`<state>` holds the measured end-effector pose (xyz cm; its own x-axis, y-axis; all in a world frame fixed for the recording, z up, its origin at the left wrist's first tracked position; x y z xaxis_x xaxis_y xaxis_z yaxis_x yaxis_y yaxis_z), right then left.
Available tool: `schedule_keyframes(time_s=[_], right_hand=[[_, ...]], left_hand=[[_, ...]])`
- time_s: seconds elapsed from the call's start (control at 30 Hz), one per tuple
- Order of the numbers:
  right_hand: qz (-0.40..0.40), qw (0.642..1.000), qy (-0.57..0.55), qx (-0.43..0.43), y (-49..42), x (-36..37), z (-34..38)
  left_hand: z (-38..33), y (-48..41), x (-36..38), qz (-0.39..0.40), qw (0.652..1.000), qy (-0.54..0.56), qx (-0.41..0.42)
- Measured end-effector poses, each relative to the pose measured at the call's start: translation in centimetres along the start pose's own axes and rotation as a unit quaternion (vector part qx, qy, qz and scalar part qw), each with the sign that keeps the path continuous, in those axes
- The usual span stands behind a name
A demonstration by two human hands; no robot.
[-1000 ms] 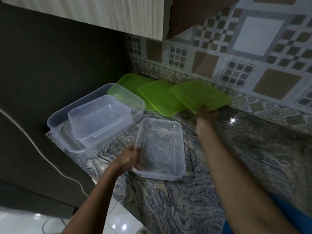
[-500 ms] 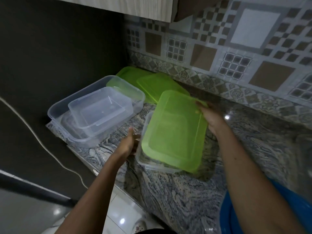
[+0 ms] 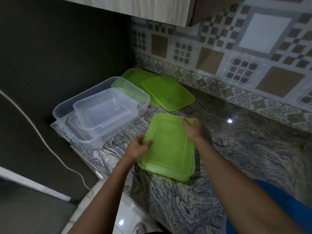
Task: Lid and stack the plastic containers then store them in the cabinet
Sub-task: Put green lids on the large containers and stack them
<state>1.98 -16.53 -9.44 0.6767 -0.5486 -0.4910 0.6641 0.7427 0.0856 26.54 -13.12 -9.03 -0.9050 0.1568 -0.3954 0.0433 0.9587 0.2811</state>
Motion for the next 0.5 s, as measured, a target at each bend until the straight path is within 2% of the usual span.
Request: schedule_keyframes(time_s=[0.17, 0.3, 0.37, 0.5], right_hand=[[-0.026, 0.999, 0.026, -0.019, 0.4, 0.0, 0.9], [-0.034, 0.997, 0.048, -0.04, 0.4, -0.4, 1.4], [-0.032, 0.997, 0.051, -0.043, 0.2, -0.5, 1.5], [-0.019, 0.999, -0.011, -0.024, 0.3, -0.5, 1.0]], left_hand=[[0.2, -0.5, 0.3, -0.018, 0.999, -0.025, 0.007], [0.1, 0.5, 1.5, 0.016, 0.999, -0.037, 0.025], [0.2, 0.8, 2.1, -0.004, 0.998, -0.034, 0.046], [0.1, 1.1, 2.3, -0.019, 0.998, -0.024, 0.054]])
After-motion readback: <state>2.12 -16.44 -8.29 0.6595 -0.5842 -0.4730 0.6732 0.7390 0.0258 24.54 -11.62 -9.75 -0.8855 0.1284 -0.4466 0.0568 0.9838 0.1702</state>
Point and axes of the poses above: each hand's wrist, its own y-axis away from the middle knuckle, its own x-axis out of the palm, z = x × y, the point moved 3 cm from there along -y, towards the middle knuckle, and after that the axes turned 5 degrees about -z, right-handed, at the moved point
